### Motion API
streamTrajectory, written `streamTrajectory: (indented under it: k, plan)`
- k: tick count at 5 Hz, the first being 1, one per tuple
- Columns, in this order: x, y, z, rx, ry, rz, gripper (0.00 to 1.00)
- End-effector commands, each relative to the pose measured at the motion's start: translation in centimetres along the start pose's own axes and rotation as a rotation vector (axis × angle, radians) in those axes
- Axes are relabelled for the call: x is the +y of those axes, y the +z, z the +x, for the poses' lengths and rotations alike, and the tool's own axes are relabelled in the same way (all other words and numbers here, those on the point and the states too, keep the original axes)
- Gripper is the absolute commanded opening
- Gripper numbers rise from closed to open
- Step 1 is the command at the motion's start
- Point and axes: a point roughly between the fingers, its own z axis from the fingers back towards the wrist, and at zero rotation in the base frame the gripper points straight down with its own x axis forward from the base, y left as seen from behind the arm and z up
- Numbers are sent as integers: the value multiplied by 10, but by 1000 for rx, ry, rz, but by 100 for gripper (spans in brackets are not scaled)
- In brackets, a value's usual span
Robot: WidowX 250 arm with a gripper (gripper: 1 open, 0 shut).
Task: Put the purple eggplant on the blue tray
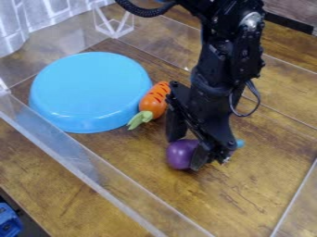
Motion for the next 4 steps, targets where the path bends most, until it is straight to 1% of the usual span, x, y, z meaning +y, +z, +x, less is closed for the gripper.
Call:
streamTrajectory:
  k: [1,4]
  plan:
    - [13,26,7,-87,37,9,0]
    - [15,24,7,-90,38,9,0]
